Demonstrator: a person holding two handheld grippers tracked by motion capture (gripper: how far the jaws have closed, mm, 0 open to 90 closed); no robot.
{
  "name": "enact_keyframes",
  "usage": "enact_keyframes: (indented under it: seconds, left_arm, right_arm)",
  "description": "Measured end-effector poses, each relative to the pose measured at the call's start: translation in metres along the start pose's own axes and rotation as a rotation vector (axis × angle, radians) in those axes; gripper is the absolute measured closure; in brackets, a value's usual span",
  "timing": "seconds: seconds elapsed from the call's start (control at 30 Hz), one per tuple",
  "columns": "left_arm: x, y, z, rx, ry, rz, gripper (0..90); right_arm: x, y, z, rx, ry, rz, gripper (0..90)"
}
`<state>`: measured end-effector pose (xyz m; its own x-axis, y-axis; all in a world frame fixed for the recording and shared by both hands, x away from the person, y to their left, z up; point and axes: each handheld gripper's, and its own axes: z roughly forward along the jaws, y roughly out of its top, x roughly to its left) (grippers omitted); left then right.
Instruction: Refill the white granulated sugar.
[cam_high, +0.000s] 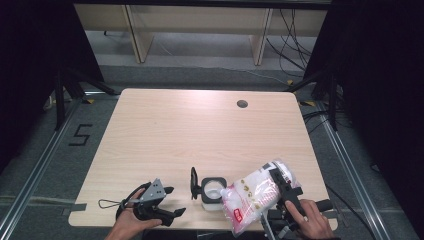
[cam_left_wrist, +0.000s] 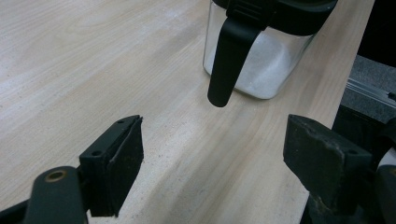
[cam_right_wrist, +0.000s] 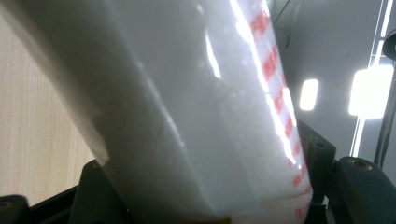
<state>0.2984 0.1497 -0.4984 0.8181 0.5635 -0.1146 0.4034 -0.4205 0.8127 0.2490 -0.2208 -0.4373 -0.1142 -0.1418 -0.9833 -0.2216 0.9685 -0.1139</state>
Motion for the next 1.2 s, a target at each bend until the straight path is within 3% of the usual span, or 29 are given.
enact_keyframes:
  seconds: [0.03,0.07,0.1,0.13,0.17,0.23,0.3,0.37,0.4,0.43,0.5,0.53,0.57,0.63,0.73,0.83,0.87,0.9,0.97,1.03,1.1,1.17,1.2]
  left_arm:
    - [0.0001,0.0,0.0,0.0,0.0,0.0,19.6]
    - [0.0007,0.0001,0.0001,-0.002,0.002,0.009,19.6]
    - [0.0016,0.0003,0.0,-0.002,0.001,0.023,19.6]
    - [0.0019,0.0005,-0.0001,-0.002,0.0,0.029,19.6]
    - [0.0019,0.0006,-0.0003,-0.002,0.0,0.03,19.6]
    - [0.0022,0.0007,-0.0002,-0.002,0.0,0.03,19.6]
    - [0.002,0.0006,-0.0002,0.0,-0.001,0.028,19.6]
    - [0.002,0.0006,-0.0004,-0.002,-0.001,0.031,19.6]
    - [0.002,0.0006,-0.0004,-0.002,-0.001,0.031,19.6]
    - [0.002,0.0005,-0.0002,0.0,0.0,0.029,19.6]
    - [0.0017,0.0005,-0.0001,-0.004,0.002,0.031,19.6]
    - [-0.0003,-0.0001,0.0,-0.004,0.004,-0.003,19.7]
    - [0.0003,0.0001,-0.0001,0.0,0.001,0.002,19.6]
    - [0.0021,0.0005,-0.0001,-0.002,0.0,0.032,19.6]
    - [0.0021,0.0007,-0.0004,-0.001,-0.001,0.031,19.6]
    - [0.0019,0.0005,-0.0002,-0.001,-0.001,0.031,19.6]
    - [0.0001,0.0,0.0,0.0,0.001,-0.001,19.6]
    - [0.0004,0.0,0.0,0.0,0.001,0.004,19.6]
    - [0.0019,0.0005,-0.0002,0.0,0.0,0.032,19.6]
    - [0.0018,0.0006,-0.0002,-0.005,0.002,0.032,19.6]
    - [0.0021,0.0005,-0.0003,-0.002,0.0,0.031,19.6]
    - [0.001,0.0002,-0.0004,-0.005,0.004,0.019,19.7]
    - [0.0004,0.0001,-0.0003,-0.006,0.007,0.009,19.7]
  right_arm:
    - [0.0051,-0.0008,-0.0003,0.009,0.009,0.074,38.3]
    - [0.0038,-0.001,0.0008,-0.007,0.004,0.054,38.3]
    - [-0.0021,0.0002,0.0013,-0.018,0.0,-0.03,38.3]
    - [-0.002,0.0003,0.0008,-0.012,0.003,-0.026,38.3]
    - [0.003,-0.0006,0.0002,0.0,0.006,0.042,38.2]
    - [-0.0009,-0.0006,0.0007,-0.016,-0.003,-0.001,38.2]
    - [-0.0012,-0.0006,0.0007,-0.01,0.001,-0.006,38.3]
    - [-0.0011,-0.0009,0.0004,-0.006,0.002,-0.004,38.3]
    - [0.002,-0.0015,-0.0001,0.005,0.004,0.042,38.3]
    - [0.002,-0.0017,0.0,0.005,0.004,0.046,38.3]
    - [0.0018,-0.0016,0.0,0.003,0.003,0.039,38.3]
    - [0.0014,-0.0015,0.0,0.0,0.006,0.029,38.3]
    - [-0.001,-0.001,0.0,-0.004,0.002,0.0,38.3]
    - [-0.0007,-0.001,0.0009,-0.016,-0.004,0.002,38.3]
    - [-0.0005,-0.0012,0.0012,-0.031,-0.023,0.007,38.3]
    - [-0.0008,-0.0011,0.0009,-0.019,-0.011,-0.001,38.3]
    - [-0.0007,-0.001,0.0008,-0.017,-0.011,-0.006,38.3]
    - [-0.0019,-0.001,0.0015,-0.023,-0.014,-0.036,38.3]
    - [-0.0024,-0.0002,-0.0003,-0.002,-0.008,-0.032,38.3]
    - [0.0016,-0.0005,-0.0015,0.005,-0.011,0.03,38.3]
    - [0.0,-0.0009,-0.0015,0.005,-0.001,0.045,38.3]
    - [-0.0015,-0.0013,0.0006,-0.021,-0.021,0.005,38.3]
    - [-0.0023,-0.0004,-0.0001,0.001,-0.007,-0.039,38.4]
